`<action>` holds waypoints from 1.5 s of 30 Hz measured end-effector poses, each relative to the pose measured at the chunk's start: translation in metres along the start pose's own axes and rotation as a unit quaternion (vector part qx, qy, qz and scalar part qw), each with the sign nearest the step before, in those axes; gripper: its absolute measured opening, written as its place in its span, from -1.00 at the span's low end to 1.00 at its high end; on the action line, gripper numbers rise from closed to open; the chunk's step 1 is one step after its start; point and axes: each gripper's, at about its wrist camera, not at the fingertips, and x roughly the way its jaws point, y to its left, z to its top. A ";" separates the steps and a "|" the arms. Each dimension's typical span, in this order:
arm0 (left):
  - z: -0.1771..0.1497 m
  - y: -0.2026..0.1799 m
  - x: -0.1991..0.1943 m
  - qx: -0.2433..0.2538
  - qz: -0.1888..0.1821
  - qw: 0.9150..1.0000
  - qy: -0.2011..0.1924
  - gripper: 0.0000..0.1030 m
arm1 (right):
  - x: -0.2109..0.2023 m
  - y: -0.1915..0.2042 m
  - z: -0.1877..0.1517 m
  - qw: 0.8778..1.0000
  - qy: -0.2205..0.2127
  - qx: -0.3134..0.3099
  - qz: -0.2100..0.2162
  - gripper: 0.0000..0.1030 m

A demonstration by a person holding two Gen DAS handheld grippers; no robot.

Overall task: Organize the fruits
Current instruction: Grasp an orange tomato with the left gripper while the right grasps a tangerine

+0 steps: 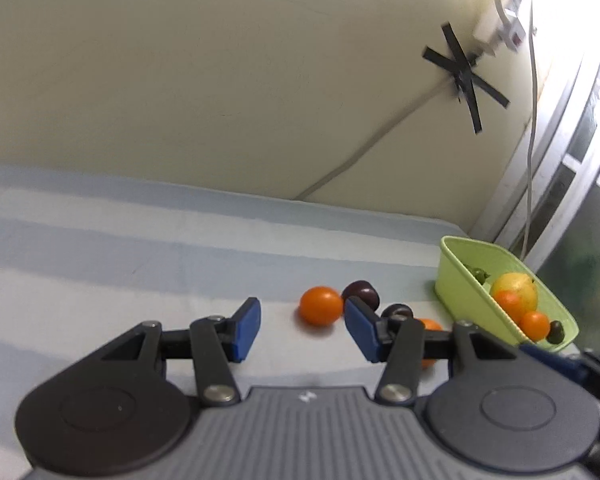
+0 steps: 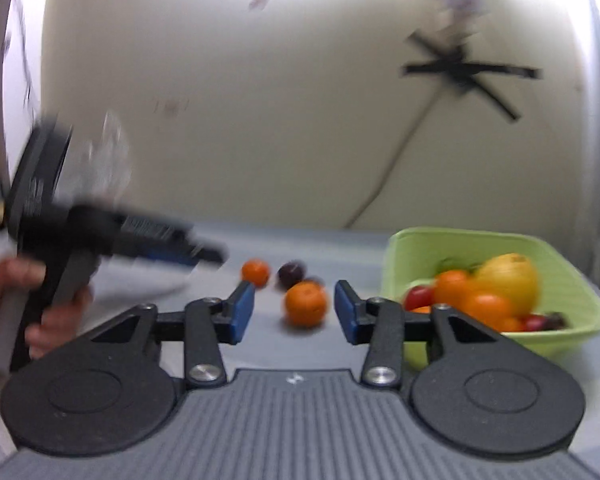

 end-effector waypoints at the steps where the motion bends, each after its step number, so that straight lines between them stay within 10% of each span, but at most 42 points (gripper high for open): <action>1: 0.002 -0.001 0.005 0.003 -0.002 1.000 0.004 -0.07 | 0.011 0.004 0.001 1.000 0.015 -0.009 -0.005 -0.15; 6: 0.006 -0.011 0.026 0.024 -0.015 0.999 0.014 0.05 | 0.049 0.008 0.008 0.997 0.054 -0.038 -0.039 -0.14; 14: -0.003 -0.007 0.036 0.022 -0.014 0.999 0.029 -0.41 | 0.068 0.024 -0.002 0.986 0.086 -0.113 -0.084 -0.30; 31: -0.079 -0.051 -0.059 0.034 -0.103 0.993 0.048 -0.41 | -0.063 -0.002 -0.040 0.999 0.046 0.004 0.002 -0.33; 45: -0.096 -0.071 -0.067 0.076 -0.063 0.995 0.028 -0.31 | -0.061 0.011 -0.053 0.998 0.062 -0.017 0.008 -0.15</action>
